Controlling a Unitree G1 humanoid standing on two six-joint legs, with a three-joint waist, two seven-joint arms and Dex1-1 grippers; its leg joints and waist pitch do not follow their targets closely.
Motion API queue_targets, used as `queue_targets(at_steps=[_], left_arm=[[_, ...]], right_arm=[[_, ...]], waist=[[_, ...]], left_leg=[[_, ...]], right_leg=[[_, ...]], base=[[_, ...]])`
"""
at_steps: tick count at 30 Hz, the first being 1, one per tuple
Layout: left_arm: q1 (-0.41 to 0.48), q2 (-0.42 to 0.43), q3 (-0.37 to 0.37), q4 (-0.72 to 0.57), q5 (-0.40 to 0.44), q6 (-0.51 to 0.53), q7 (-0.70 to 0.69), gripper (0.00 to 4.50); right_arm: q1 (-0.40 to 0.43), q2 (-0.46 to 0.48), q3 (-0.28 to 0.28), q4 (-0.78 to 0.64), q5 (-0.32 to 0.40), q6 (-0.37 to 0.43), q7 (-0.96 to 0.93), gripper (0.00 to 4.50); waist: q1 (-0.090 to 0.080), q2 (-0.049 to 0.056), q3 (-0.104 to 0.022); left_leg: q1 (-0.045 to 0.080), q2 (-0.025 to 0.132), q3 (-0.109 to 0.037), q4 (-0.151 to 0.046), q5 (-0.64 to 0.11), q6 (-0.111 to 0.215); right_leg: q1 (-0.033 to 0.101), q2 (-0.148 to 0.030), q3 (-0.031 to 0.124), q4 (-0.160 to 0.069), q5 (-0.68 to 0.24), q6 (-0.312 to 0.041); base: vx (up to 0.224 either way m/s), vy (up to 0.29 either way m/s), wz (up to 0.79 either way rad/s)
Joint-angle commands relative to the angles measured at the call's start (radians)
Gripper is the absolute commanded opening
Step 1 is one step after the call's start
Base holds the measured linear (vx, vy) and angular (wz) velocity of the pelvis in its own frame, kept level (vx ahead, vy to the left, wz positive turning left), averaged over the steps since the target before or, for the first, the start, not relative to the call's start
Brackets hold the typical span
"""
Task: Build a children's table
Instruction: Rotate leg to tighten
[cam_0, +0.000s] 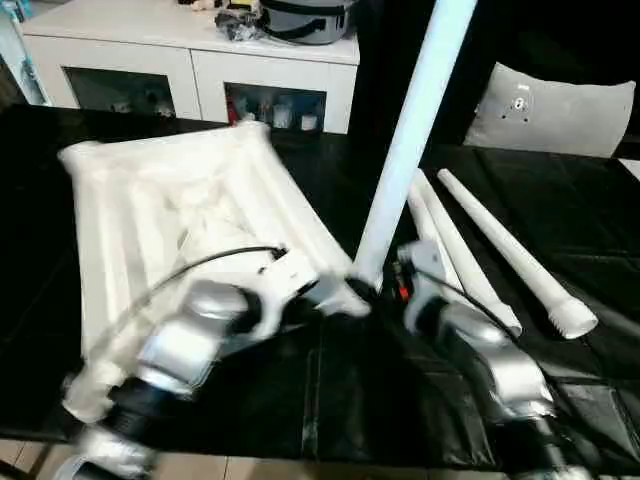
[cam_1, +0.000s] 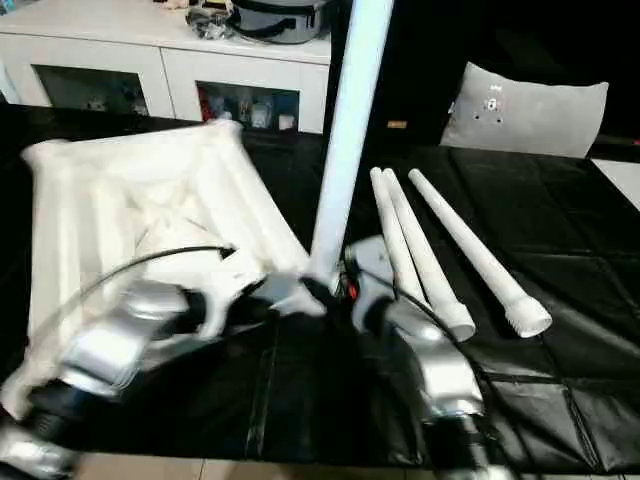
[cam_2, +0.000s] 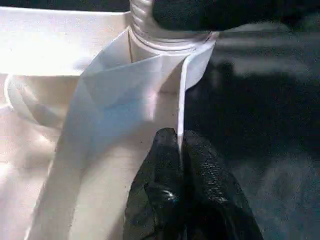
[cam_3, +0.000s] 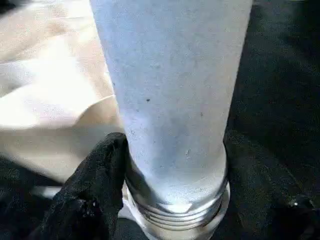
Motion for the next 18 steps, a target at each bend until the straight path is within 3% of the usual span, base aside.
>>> queue_targets(at_steps=[1, 4, 5, 8, 14, 15, 18], left_arm=[[-0.033, -0.055, -0.001, -0.059, -0.020, -0.015, 0.058, 0.00], [-0.025, -0.056, -0.015, -0.082, -0.013, -0.004, 0.063, 0.00], [-0.023, -0.050, -0.020, -0.085, -0.009, -0.005, 0.060, 0.00], [-0.018, -0.039, -0.025, -0.093, 0.002, -0.002, 0.058, 0.00], [0.002, 0.055, -0.026, -0.099, -0.014, -0.064, -0.020, 0.00], [0.004, 0.070, -0.026, -0.094, -0.016, -0.081, -0.036, 0.00], [0.013, 0.116, -0.029, -0.085, -0.025, -0.131, -0.092, 0.00]], right_arm=[[0.018, 0.068, 0.100, 0.058, 0.014, 0.042, 0.009, 2.64], [0.011, 0.082, 0.088, 0.066, 0.001, -0.001, -0.020, 2.64], [0.011, 0.081, 0.086, 0.063, -0.001, -0.012, -0.019, 3.20], [0.012, 0.084, 0.072, 0.052, 0.002, -0.015, -0.023, 3.42], [0.032, -0.001, 0.075, -0.024, 0.026, -0.080, 0.106, 3.83], [0.038, -0.022, 0.080, -0.037, 0.030, -0.089, 0.136, 4.11], [0.051, -0.088, 0.082, -0.064, 0.041, -0.096, 0.217, 4.23]], waist=[[0.005, 0.012, -0.049], [0.006, 0.014, -0.052], [0.006, 0.014, -0.053], [0.006, 0.016, -0.055], [0.005, 0.015, -0.050], [0.007, 0.016, -0.051], [0.018, 0.013, -0.049]], left_leg=[[-0.006, 0.039, -0.016, -0.078, -0.242, 0.010], [-0.012, 0.040, -0.014, -0.079, -0.210, 0.021], [-0.012, 0.042, -0.014, -0.079, -0.196, 0.023], [-0.013, 0.042, -0.011, -0.078, -0.159, 0.034], [-0.011, 0.043, -0.009, -0.079, -0.186, 0.041], [-0.011, 0.043, -0.010, -0.079, -0.185, 0.041], [-0.010, 0.046, -0.009, -0.080, -0.179, 0.051]], right_leg=[[0.038, -0.077, 0.049, -0.105, -0.459, -0.107], [0.043, -0.075, 0.051, -0.095, -0.362, -0.129], [0.046, -0.074, 0.052, -0.090, -0.316, -0.142], [0.051, -0.074, 0.053, -0.082, -0.234, -0.170], [0.050, -0.073, 0.053, -0.089, -0.280, -0.168], [0.051, -0.074, 0.052, -0.088, -0.284, -0.166], [0.050, -0.074, 0.053, -0.089, -0.291, -0.161]], base=[[0.000, 0.000, 0.00], [0.000, 0.000, 0.00], [0.000, 0.000, 0.00], [0.000, 0.000, 0.00], [0.000, 0.000, 0.00], [0.000, 0.000, 0.00], [0.000, 0.000, 0.00]])
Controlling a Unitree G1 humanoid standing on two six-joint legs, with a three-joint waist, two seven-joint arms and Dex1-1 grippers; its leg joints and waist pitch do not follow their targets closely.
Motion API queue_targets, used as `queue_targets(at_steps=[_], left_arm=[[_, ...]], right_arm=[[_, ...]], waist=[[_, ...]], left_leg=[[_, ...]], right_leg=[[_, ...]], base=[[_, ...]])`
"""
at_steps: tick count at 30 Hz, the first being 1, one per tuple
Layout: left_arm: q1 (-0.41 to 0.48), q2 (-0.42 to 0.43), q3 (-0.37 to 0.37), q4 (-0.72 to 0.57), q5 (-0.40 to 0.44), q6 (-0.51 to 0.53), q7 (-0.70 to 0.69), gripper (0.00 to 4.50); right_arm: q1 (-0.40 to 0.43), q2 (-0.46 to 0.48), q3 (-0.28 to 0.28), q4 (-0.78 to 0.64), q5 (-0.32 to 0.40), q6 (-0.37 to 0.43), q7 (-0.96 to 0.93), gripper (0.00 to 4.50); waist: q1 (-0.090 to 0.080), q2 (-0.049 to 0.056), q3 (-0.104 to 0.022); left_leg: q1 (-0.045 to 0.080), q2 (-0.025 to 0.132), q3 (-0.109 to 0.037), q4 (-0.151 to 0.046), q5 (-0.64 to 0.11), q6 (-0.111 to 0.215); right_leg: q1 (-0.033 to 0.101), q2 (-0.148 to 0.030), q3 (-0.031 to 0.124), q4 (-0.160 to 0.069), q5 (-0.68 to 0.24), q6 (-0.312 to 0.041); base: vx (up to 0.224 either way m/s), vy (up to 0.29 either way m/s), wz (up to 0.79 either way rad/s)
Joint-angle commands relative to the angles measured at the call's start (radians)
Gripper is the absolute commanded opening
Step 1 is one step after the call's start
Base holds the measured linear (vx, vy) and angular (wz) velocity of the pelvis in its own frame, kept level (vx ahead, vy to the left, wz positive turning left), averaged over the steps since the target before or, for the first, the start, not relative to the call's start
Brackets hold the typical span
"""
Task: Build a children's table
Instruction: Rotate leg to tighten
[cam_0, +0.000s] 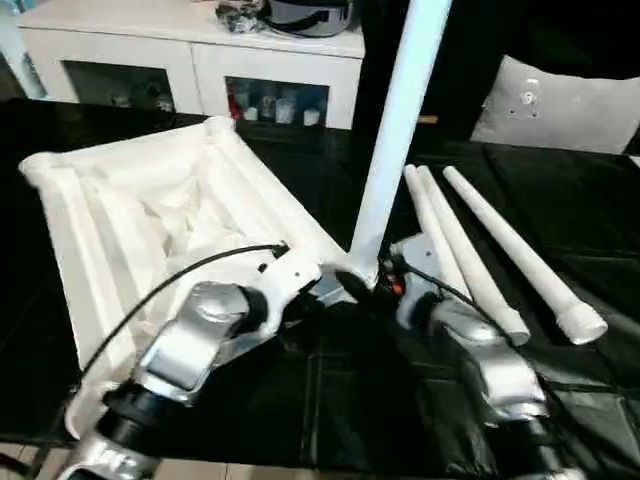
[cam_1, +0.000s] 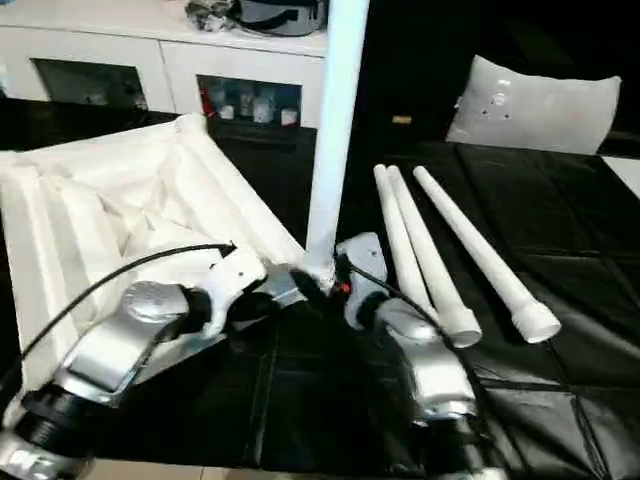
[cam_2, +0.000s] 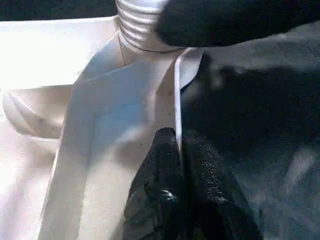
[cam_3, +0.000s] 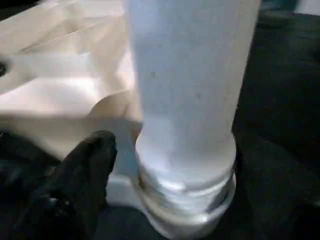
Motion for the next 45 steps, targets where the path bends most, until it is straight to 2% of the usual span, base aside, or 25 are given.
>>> queue_targets(at_steps=[1, 5, 6, 7, 11, 12, 13, 18, 19, 22, 38, 40, 44, 45], left_arm=[[-0.012, 0.016, -0.013, -0.028, -0.011, -0.063, -0.035, 0.00], [0.001, 0.085, -0.026, -0.020, -0.034, -0.138, -0.133, 0.00], [0.005, 0.109, -0.035, -0.015, -0.039, -0.172, -0.174, 0.00], [0.007, 0.125, -0.042, -0.012, -0.044, -0.191, -0.204, 0.00], [0.004, 0.154, -0.056, -0.002, -0.045, -0.225, -0.249, 0.00], [-0.002, 0.184, -0.072, 0.017, -0.046, -0.268, -0.299, 0.00], [-0.004, 0.194, -0.078, 0.024, -0.047, -0.283, -0.315, 0.00], [-0.013, 0.221, -0.096, 0.033, -0.050, -0.331, -0.378, 0.00], [-0.017, 0.231, -0.105, 0.036, -0.049, -0.350, -0.400, 0.00], [-0.023, 0.242, -0.114, 0.039, -0.050, -0.371, -0.431, 0.00], [-0.040, 0.241, -0.122, 0.079, -0.040, -0.426, -0.452, 0.00], [-0.040, 0.241, -0.122, 0.080, -0.040, -0.427, -0.451, 0.00], [-0.039, 0.240, -0.120, 0.085, -0.042, -0.428, -0.448, 0.00], [-0.038, 0.239, -0.120, 0.085, -0.043, -0.428, -0.447, 0.00]], right_arm=[[0.006, -0.022, 0.031, -0.026, 0.019, -0.003, 0.074, 4.35], [0.006, -0.115, 0.019, -0.043, 0.051, -0.026, 0.219, 4.43], [0.002, -0.150, 0.017, -0.042, 0.066, -0.034, 0.273, 4.43], [-0.004, -0.174, 0.015, -0.036, 0.072, -0.038, 0.304, 4.43], [-0.019, -0.216, 0.022, -0.018, 0.073, -0.051, 0.361, 4.43], [-0.040, -0.251, 0.035, 0.004, 0.068, -0.068, 0.413, 4.43], [-0.047, -0.260, 0.039, 0.012, 0.068, -0.073, 0.429, 4.43], [-0.064, -0.306, 0.081, 0.025, 0.059, -0.104, 0.532, 4.43], [-0.070, -0.317, 0.092, 0.031, 0.058, -0.114, 0.563, 4.43], [-0.080, -0.328, 0.112, 0.046, 0.051, -0.131, 0.606, 4.43], [-0.078, -0.317, 0.141, 0.065, 0.051, -0.155, 0.640, 3.26], [-0.073, -0.314, 0.141, 0.061, 0.056, -0.150, 0.639, 2.93], [-0.067, -0.309, 0.143, 0.055, 0.064, -0.142, 0.637, 2.79], [-0.064, -0.307, 0.143, 0.053, 0.067, -0.138, 0.636, 2.75]], waist=[[0.003, 0.009, -0.053], [0.009, 0.013, -0.054], [0.012, 0.008, -0.055], [0.014, 0.010, -0.055], [0.028, 0.009, -0.055], [0.032, 0.014, -0.054], [0.031, 0.009, -0.055], [0.037, 0.007, -0.054], [0.037, 0.003, -0.055], [0.037, 0.003, -0.056], [0.038, 0.004, -0.058], [0.039, 0.004, -0.057], [0.038, 0.005, -0.058], [0.039, 0.008, -0.058]], left_leg=[[-0.007, 0.043, -0.008, -0.074, -0.176, 0.051], [-0.005, 0.044, -0.008, -0.072, -0.165, 0.057], [-0.006, 0.045, -0.006, -0.071, -0.149, 0.067], [-0.005, 0.046, -0.007, -0.071, -0.145, 0.069], [0.000, 0.046, -0.002, -0.069, -0.123, 0.071], [0.002, 0.046, -0.003, -0.070, -0.124, 0.068], [0.000, 0.046, -0.004, -0.070, -0.131, 0.067], [0.001, 0.047, -0.004, -0.070, -0.153, 0.058], [0.000, 0.047, -0.003, -0.070, -0.148, 0.059], [-0.001, 0.048, -0.003, -0.069, -0.129, 0.065], [0.001, 0.047, -0.003, -0.068, -0.130, 0.056], [0.000, 0.047, -0.002, -0.067, -0.129, 0.056], [0.000, 0.047, -0.003, -0.068, -0.131, 0.053], [0.002, 0.047, -0.003, -0.068, -0.132, 0.052]], right_leg=[[0.053, -0.077, 0.056, -0.085, -0.292, -0.158], [0.053, -0.078, 0.056, -0.082, -0.273, -0.167], [0.055, -0.078, 0.056, -0.080, -0.241, -0.179], [0.055, -0.079, 0.056, -0.078, -0.235, -0.182], [0.052, -0.078, 0.056, -0.074, -0.212, -0.196], [0.052, -0.078, 0.056, -0.073, -0.207, -0.200], [0.055, -0.079, 0.055, -0.073, -0.213, -0.199], [0.055, -0.081, 0.056, -0.076, -0.262, -0.188], [0.056, -0.081, 0.056, -0.076, -0.257, -0.188], [0.056, -0.081, 0.055, -0.071, -0.225, -0.197], [0.057, -0.079, 0.054, -0.070, -0.235, -0.196], [0.057, -0.080, 0.054, -0.070, -0.238, -0.196], [0.058, -0.080, 0.054, -0.070, -0.238, -0.197], [0.057, -0.080, 0.054, -0.071, -0.239, -0.197]], base=[[0.000, 0.000, 0.00], [0.000, 0.000, 0.00], [0.000, 0.000, 0.00], [0.000, 0.000, 0.00], [0.000, 0.000, 0.00], [0.000, 0.000, 0.00], [0.000, 0.000, 0.00], [0.000, 0.000, 0.00], [0.000, 0.000, 0.00], [0.000, 0.000, 0.00], [0.000, 0.000, 0.00], [0.000, 0.000, 0.00], [0.000, 0.000, 0.00], [0.000, 0.000, 0.00]])
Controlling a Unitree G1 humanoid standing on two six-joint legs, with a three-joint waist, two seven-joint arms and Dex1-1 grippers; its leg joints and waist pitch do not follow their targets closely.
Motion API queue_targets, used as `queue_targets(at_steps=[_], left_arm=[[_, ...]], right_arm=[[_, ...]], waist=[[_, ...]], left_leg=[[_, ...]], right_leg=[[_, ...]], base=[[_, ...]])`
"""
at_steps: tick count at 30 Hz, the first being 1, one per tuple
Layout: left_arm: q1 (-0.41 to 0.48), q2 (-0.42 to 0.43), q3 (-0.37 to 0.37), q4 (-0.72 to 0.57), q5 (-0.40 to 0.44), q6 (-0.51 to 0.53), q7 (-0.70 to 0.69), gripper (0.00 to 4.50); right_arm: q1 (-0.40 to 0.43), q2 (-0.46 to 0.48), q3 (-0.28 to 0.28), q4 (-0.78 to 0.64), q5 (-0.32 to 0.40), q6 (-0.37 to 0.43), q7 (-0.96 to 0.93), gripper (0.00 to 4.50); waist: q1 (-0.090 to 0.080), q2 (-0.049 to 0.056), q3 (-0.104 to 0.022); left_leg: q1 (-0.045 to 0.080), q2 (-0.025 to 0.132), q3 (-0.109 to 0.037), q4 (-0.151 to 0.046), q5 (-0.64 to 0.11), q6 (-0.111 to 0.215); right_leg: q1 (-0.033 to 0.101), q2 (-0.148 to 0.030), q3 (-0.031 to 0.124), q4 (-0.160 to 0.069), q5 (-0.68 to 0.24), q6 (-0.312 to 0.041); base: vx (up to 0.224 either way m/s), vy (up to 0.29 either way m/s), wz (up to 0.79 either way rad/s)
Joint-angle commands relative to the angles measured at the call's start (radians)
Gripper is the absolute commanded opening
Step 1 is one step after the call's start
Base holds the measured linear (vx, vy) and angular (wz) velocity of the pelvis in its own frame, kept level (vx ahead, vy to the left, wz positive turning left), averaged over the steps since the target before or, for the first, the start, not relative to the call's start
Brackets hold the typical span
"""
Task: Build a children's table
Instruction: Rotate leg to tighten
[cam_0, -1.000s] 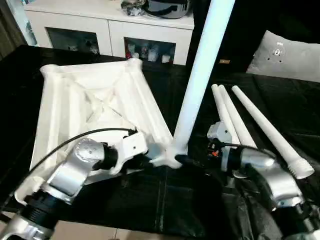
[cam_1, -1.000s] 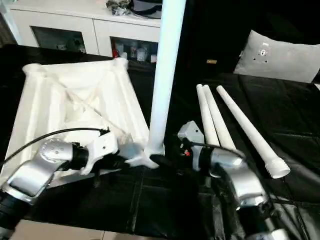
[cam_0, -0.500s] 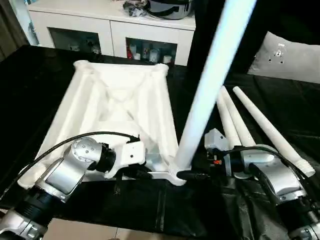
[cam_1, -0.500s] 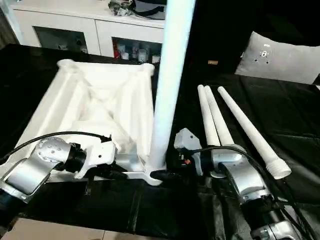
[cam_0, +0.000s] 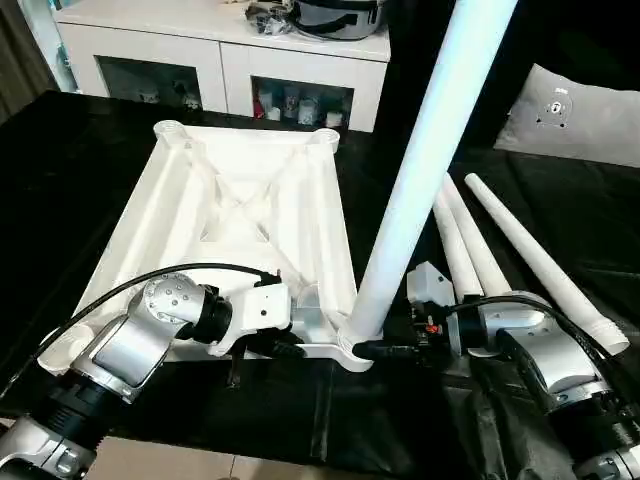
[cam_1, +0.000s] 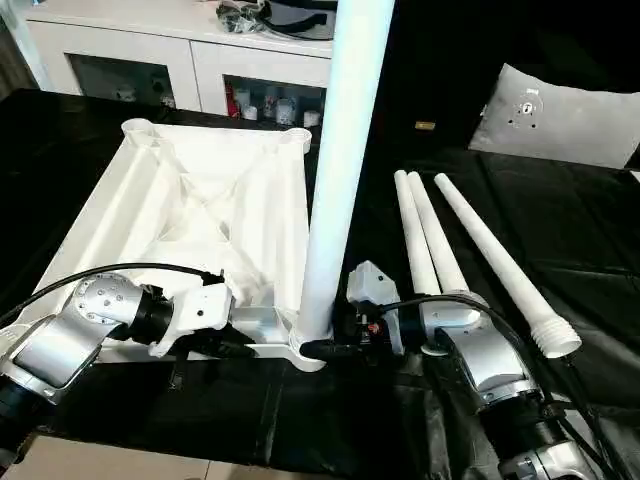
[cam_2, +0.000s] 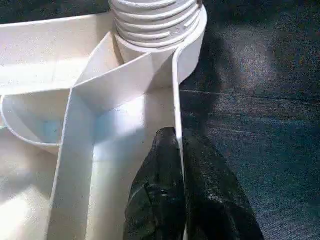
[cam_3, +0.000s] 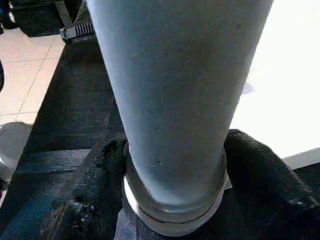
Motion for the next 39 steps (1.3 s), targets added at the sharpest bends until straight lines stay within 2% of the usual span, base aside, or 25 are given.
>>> queue_targets(at_steps=[1, 2, 4, 5, 6, 7, 8, 9, 10, 11, 12, 13, 14, 16, 17, 19, 21, 22, 25, 26, 30, 33, 34, 35, 39], left_arm=[[-0.013, -0.007, -0.023, 0.001, 0.008, -0.012, -0.021, 0.00], [-0.012, -0.012, -0.020, -0.001, 0.005, -0.003, -0.013, 0.00], [-0.008, -0.033, -0.004, -0.011, -0.007, 0.043, 0.020, 0.00], [-0.008, -0.052, 0.007, -0.017, -0.012, 0.076, 0.049, 0.00], [-0.008, -0.055, 0.010, -0.019, -0.013, 0.083, 0.055, 0.00], [-0.013, -0.111, 0.042, -0.035, -0.018, 0.183, 0.148, 0.00], [-0.013, -0.111, 0.042, -0.035, -0.018, 0.183, 0.148, 0.00], [-0.015, -0.131, 0.052, -0.040, -0.016, 0.215, 0.183, 0.00], [-0.015, -0.131, 0.052, -0.040, -0.016, 0.215, 0.183, 0.00], [-0.024, -0.213, 0.094, -0.050, -0.007, 0.331, 0.310, 0.00], [-0.024, -0.213, 0.094, -0.050, -0.007, 0.331, 0.310, 0.00], [-0.028, -0.245, 0.109, -0.053, -0.002, 0.374, 0.357, 0.00], [-0.034, -0.285, 0.128, -0.055, 0.010, 0.426, 0.415, 0.00], [-0.043, -0.345, 0.158, -0.060, 0.019, 0.488, 0.491, 0.00], [-0.047, -0.367, 0.169, -0.066, 0.022, 0.511, 0.516, 0.00], [-0.049, -0.377, 0.170, -0.070, 0.027, 0.514, 0.528, 0.00], [-0.051, -0.380, 0.167, -0.073, 0.029, 0.515, 0.535, 0.00], [-0.053, -0.370, 0.154, -0.081, 0.034, 0.499, 0.531, 0.00], [-0.044, -0.350, 0.142, -0.102, 0.035, 0.497, 0.507, 0.00], [-0.042, -0.346, 0.140, -0.108, 0.037, 0.496, 0.502, 0.00], [-0.034, -0.321, 0.133, -0.116, 0.037, 0.488, 0.481, 0.00], [-0.024, -0.270, 0.117, -0.102, 0.038, 0.426, 0.437, 0.00], [-0.021, -0.251, 0.110, -0.097, 0.039, 0.411, 0.418, 0.00], [-0.018, -0.228, 0.102, -0.088, 0.040, 0.387, 0.392, 0.00], [-0.010, -0.183, 0.089, -0.075, 0.029, 0.342, 0.336, 0.00]], right_arm=[[0.021, 0.003, 0.004, -0.024, 0.017, 0.022, -0.012, 2.73], [0.026, 0.009, 0.002, -0.032, 0.024, 0.037, -0.019, 2.72], [0.048, 0.032, -0.007, -0.064, 0.049, 0.096, -0.051, 2.69], [0.057, 0.053, -0.015, -0.075, 0.054, 0.127, -0.088, 2.68], [0.059, 0.057, -0.016, -0.078, 0.055, 0.134, -0.096, 2.67], [0.070, 0.123, -0.027, -0.088, 0.040, 0.181, -0.212, 2.67], [0.070, 0.123, -0.027, -0.088, 0.040, 0.181, -0.212, 2.67], [0.072, 0.148, -0.031, -0.087, 0.029, 0.192, -0.258, 2.66], [0.072, 0.148, -0.031, -0.087, 0.029, 0.192, -0.258, 2.66], [0.064, 0.250, -0.049, -0.071, 0.004, 0.245, -0.421, 2.66], [0.064, 0.250, -0.049, -0.071, 0.004, 0.245, -0.421, 2.66], [0.060, 0.288, -0.057, -0.063, -0.002, 0.265, -0.479, 2.66], [0.055, 0.330, -0.064, -0.051, -0.011, 0.289, -0.547, 2.66], [0.042, 0.388, -0.071, -0.024, -0.040, 0.309, -0.649, 2.66], [0.038, 0.410, -0.074, -0.017, -0.057, 0.312, -0.691, 2.66], [0.031, 0.429, -0.081, -0.004, -0.068, 0.296, -0.726, 2.66], [0.028, 0.441, -0.086, 0.002, -0.073, 0.285, -0.745, 3.22], [0.020, 0.451, -0.095, 0.004, -0.072, 0.248, -0.748, 3.39], [0.015, 0.444, -0.101, -0.012, -0.077, 0.229, -0.736, 3.47], [0.013, 0.439, -0.102, -0.015, -0.078, 0.224, -0.735, 3.65], [0.010, 0.416, -0.109, -0.023, -0.074, 0.210, -0.718, 3.94], [0.012, 0.360, -0.104, -0.040, -0.074, 0.183, -0.650, 4.30], [0.013, 0.333, -0.096, -0.042, -0.078, 0.175, -0.618, 4.39], [0.013, 0.300, -0.091, -0.048, -0.071, 0.166, -0.567, 4.46], [0.016, 0.231, -0.090, -0.060, -0.047, 0.144, -0.450, 4.46]], waist=[[-0.004, 0.002, -0.059], [-0.002, 0.005, -0.059], [-0.002, 0.002, -0.058], [-0.005, -0.003, -0.057], [-0.003, 0.000, -0.054], [-0.006, 0.000, -0.053], [-0.007, 0.001, -0.050], [-0.009, 0.000, -0.051], [-0.014, -0.003, -0.051], [-0.023, 0.000, -0.049], [-0.026, 0.001, -0.048], [-0.032, -0.001, -0.050], [-0.041, 0.001, -0.048], [-0.046, 0.001, -0.049], [-0.051, 0.004, -0.048], [-0.052, 0.001, -0.048], [-0.052, 0.004, -0.050], [-0.052, 0.006, -0.050], [-0.053, 0.008, -0.055], [-0.053, 0.008, -0.056], [-0.053, 0.009, -0.053], [-0.053, 0.011, -0.051], [-0.054, 0.005, -0.050], [-0.051, 0.010, -0.049], [-0.042, 0.010, -0.049]], left_leg=[[-0.002, 0.046, -0.004, -0.070, -0.134, 0.051], [-0.001, 0.046, -0.004, -0.070, -0.129, 0.052], [-0.001, 0.047, -0.004, -0.072, -0.124, 0.050], [-0.003, 0.046, -0.004, -0.072, -0.137, 0.048], [0.001, 0.046, -0.004, -0.074, -0.152, 0.040], [0.000, 0.046, -0.003, -0.073, -0.163, 0.035], [0.003, 0.046, -0.004, -0.075, -0.181, 0.019], [0.002, 0.044, -0.006, -0.075, -0.196, 0.011], [-0.002, 0.041, -0.008, -0.076, -0.208, 0.007], [-0.008, 0.041, -0.010, -0.078, -0.205, 0.003], [-0.005, 0.042, -0.008, -0.077, -0.209, -0.002], [-0.001, 0.038, -0.010, -0.074, -0.222, -0.006], [-0.004, 0.036, -0.010, -0.074, -0.223, -0.007], [-0.001, 0.034, -0.011, -0.072, -0.231, 0.001], [-0.005, 0.034, -0.011, -0.073, -0.228, 0.006], [-0.004, 0.034, -0.011, -0.073, -0.228, 0.014], [-0.007, 0.036, -0.011, -0.074, -0.212, 0.021], [-0.007, 0.037, -0.011, -0.076, -0.207, 0.024], [-0.012, 0.039, -0.009, -0.075, -0.161, 0.033], [-0.011, 0.039, -0.008, -0.074, -0.145, 0.038], [-0.011, 0.039, -0.005, -0.074, -0.143, 0.045], [-0.009, 0.039, -0.006, -0.075, -0.168, 0.042], [-0.010, 0.039, -0.005, -0.075, -0.176, 0.046], [-0.008, 0.041, -0.005, -0.075, -0.177, 0.046], [-0.006, 0.043, -0.004, -0.074, -0.163, 0.050]], right_leg=[[0.056, -0.078, 0.055, -0.073, -0.242, -0.194], [0.056, -0.079, 0.056, -0.072, -0.240, -0.193], [0.055, -0.077, 0.056, -0.071, -0.238, -0.191], [0.056, -0.079, 0.054, -0.075, -0.266, -0.186], [0.052, -0.079, 0.054, -0.079, -0.309, -0.174], [0.050, -0.079, 0.055, -0.081, -0.331, -0.168], [0.046, -0.080, 0.054, -0.086, -0.376, -0.157], [0.046, -0.080, 0.051, -0.087, -0.405, -0.149], [0.049, -0.082, 0.049, -0.093, -0.453, -0.125], [0.050, -0.080, 0.051, -0.092, -0.458, -0.111], [0.045, -0.078, 0.051, -0.094, -0.457, -0.112], [0.042, -0.079, 0.047, -0.099, -0.488, -0.107], [0.042, -0.079, 0.048, -0.103, -0.501, -0.098], [0.038, -0.077, 0.046, -0.108, -0.510, -0.093], [0.039, -0.076, 0.046, -0.108, -0.499, -0.095], [0.037, -0.075, 0.048, -0.108, -0.476, -0.094], [0.040, -0.074, 0.050, -0.102, -0.432, -0.102], [0.041, -0.073, 0.050, -0.099, -0.397, -0.111], [0.049, -0.073, 0.053, -0.086, -0.278, -0.145], [0.050, -0.072, 0.053, -0.082, -0.242, -0.159], [0.052, -0.074, 0.054, -0.084, -0.245, -0.170], [0.050, -0.073, 0.053, -0.087, -0.286, -0.161], [0.051, -0.073, 0.053, -0.089, -0.301, -0.154], [0.048, -0.074, 0.054, -0.090, -0.308, -0.154], [0.048, -0.075, 0.055, -0.086, -0.290, -0.162]], base=[[0.000, 0.000, 0.00], [0.000, 0.000, 0.00], [0.000, 0.000, 0.00], [0.000, 0.000, 0.00], [0.000, 0.000, 0.00], [0.000, 0.000, 0.00], [0.000, 0.000, 0.00], [0.000, 0.000, 0.00], [0.000, 0.000, 0.00], [0.000, 0.000, 0.00], [0.000, 0.000, 0.00], [0.000, 0.000, 0.00], [0.000, 0.000, 0.00], [0.000, 0.000, 0.00], [0.000, 0.000, 0.00], [0.000, 0.000, 0.00], [0.000, 0.000, 0.00], [0.000, 0.000, 0.00], [0.000, 0.000, 0.00], [0.000, 0.000, 0.00], [0.000, 0.000, 0.00], [0.000, 0.000, 0.00], [0.000, 0.000, 0.00], [0.000, 0.000, 0.00], [0.000, 0.000, 0.00]])
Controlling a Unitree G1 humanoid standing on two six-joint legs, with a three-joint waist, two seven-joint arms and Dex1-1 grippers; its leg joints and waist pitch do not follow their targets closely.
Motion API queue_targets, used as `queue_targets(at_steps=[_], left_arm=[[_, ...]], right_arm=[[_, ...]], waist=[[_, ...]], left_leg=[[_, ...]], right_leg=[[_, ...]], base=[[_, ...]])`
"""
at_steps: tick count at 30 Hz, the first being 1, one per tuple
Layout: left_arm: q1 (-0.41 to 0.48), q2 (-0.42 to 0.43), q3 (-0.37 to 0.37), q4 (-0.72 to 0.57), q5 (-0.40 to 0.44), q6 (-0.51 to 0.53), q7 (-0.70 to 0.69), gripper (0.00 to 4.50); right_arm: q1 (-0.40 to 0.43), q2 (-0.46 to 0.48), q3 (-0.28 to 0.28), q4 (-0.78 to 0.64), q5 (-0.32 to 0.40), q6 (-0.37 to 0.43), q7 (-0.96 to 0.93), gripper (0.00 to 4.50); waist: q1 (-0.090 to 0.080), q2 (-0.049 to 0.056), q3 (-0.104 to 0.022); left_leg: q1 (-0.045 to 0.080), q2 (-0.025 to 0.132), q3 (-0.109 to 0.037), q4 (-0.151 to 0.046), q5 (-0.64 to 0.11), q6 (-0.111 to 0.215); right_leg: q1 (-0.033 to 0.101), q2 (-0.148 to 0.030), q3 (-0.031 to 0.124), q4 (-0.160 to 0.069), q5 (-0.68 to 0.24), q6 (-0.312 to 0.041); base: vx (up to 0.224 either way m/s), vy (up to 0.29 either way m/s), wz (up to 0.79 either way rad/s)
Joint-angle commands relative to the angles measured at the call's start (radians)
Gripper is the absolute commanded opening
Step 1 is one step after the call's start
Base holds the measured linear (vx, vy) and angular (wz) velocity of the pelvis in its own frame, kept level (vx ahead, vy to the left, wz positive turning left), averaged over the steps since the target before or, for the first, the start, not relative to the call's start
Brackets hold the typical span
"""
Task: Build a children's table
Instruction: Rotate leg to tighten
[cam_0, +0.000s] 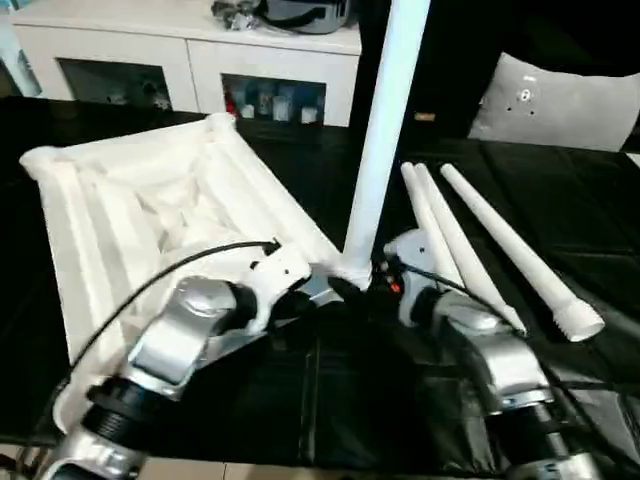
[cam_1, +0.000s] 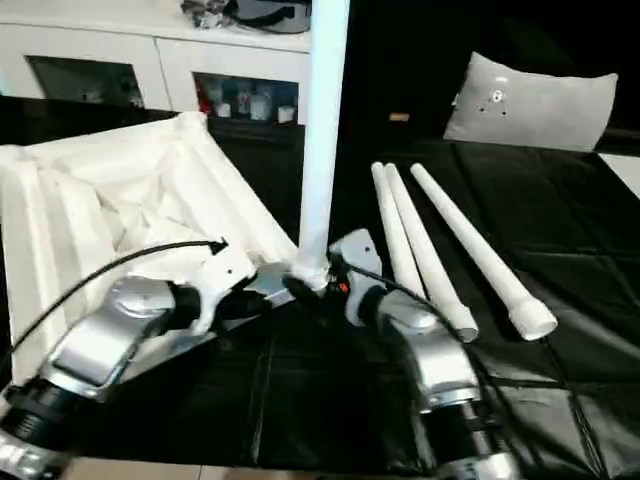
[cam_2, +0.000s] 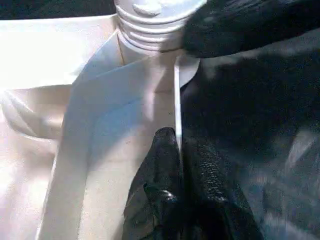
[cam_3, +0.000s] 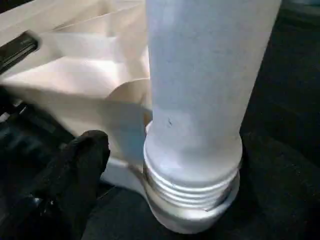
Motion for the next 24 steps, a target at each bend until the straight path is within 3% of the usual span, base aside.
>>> queue_targets(at_steps=[1, 8, 14, 16, 18, 19, 20, 22, 24], left_arm=[[-0.008, 0.032, -0.020, -0.004, -0.012, -0.091, -0.070, 0.00], [-0.007, 0.108, -0.049, 0.026, -0.043, -0.220, -0.216, 0.00], [-0.013, 0.168, -0.077, 0.051, -0.060, -0.304, -0.347, 0.00], [-0.018, 0.187, -0.088, 0.060, -0.061, -0.338, -0.388, 0.00], [-0.022, 0.197, -0.095, 0.063, -0.058, -0.354, -0.407, 0.00], [-0.023, 0.202, -0.099, 0.062, -0.059, -0.361, -0.417, 0.00], [-0.023, 0.205, -0.101, 0.062, -0.059, -0.366, -0.423, 0.00], [-0.023, 0.206, -0.103, 0.060, -0.059, -0.373, -0.429, 0.00], [-0.022, 0.207, -0.107, 0.059, -0.056, -0.387, -0.443, 0.00]], right_arm=[[0.001, -0.057, 0.029, -0.034, 0.039, -0.026, 0.133, 4.46], [-0.014, -0.183, 0.039, -0.032, 0.089, -0.036, 0.344, 4.46], [-0.032, -0.261, 0.083, -0.005, 0.071, -0.085, 0.468, 4.46], [-0.038, -0.277, 0.094, 0.005, 0.079, -0.100, 0.513, 4.46], [-0.043, -0.283, 0.101, 0.011, 0.079, -0.104, 0.536, 4.46], [-0.046, -0.281, 0.102, 0.019, 0.077, -0.107, 0.541, 4.30], [-0.049, -0.279, 0.102, 0.024, 0.076, -0.110, 0.544, 4.13], [-0.052, -0.276, 0.103, 0.031, 0.076, -0.115, 0.545, 4.13], [-0.056, -0.266, 0.108, 0.035, 0.084, -0.124, 0.546, 3.84]], waist=[[0.004, 0.010, -0.053], [0.022, 0.012, -0.057], [0.036, 0.008, -0.057], [0.038, -0.001, -0.059], [0.040, 0.002, -0.059], [0.039, -0.005, -0.059], [0.042, -0.001, -0.059], [0.042, -0.003, -0.059], [0.043, -0.003, -0.060]], left_leg=[[-0.005, 0.039, -0.008, -0.070, -0.157, 0.055], [-0.001, 0.042, -0.004, -0.067, -0.135, 0.070], [0.004, 0.043, -0.004, -0.069, -0.147, 0.060], [0.002, 0.043, -0.003, -0.067, -0.144, 0.060], [0.002, 0.044, -0.003, -0.068, -0.133, 0.061], [0.002, 0.044, -0.002, -0.068, -0.135, 0.062], [0.003, 0.044, -0.003, -0.068, -0.136, 0.059], [0.004, 0.045, -0.002, -0.068, -0.130, 0.055], [0.004, 0.045, -0.002, -0.068, -0.128, 0.052]], right_leg=[[0.056, -0.077, 0.056, -0.083, -0.277, -0.166], [0.056, -0.078, 0.057, -0.077, -0.228, -0.194], [0.055, -0.080, 0.056, -0.076, -0.249, -0.194], [0.058, -0.081, 0.057, -0.075, -0.256, -0.190], [0.056, -0.082, 0.057, -0.074, -0.252, -0.190], [0.056, -0.081, 0.056, -0.074, -0.257, -0.190], [0.055, -0.082, 0.056, -0.074, -0.269, -0.187], [0.054, -0.082, 0.056, -0.072, -0.266, -0.188], [0.055, -0.083, 0.056, -0.072, -0.261, -0.189]], base=[[0.000, 0.000, 0.00], [0.000, 0.000, 0.00], [0.000, 0.000, 0.00], [0.000, 0.000, 0.00], [0.000, 0.000, 0.00], [0.000, 0.000, 0.00], [0.000, 0.000, 0.00], [0.000, 0.000, 0.00], [0.000, 0.000, 0.00]])
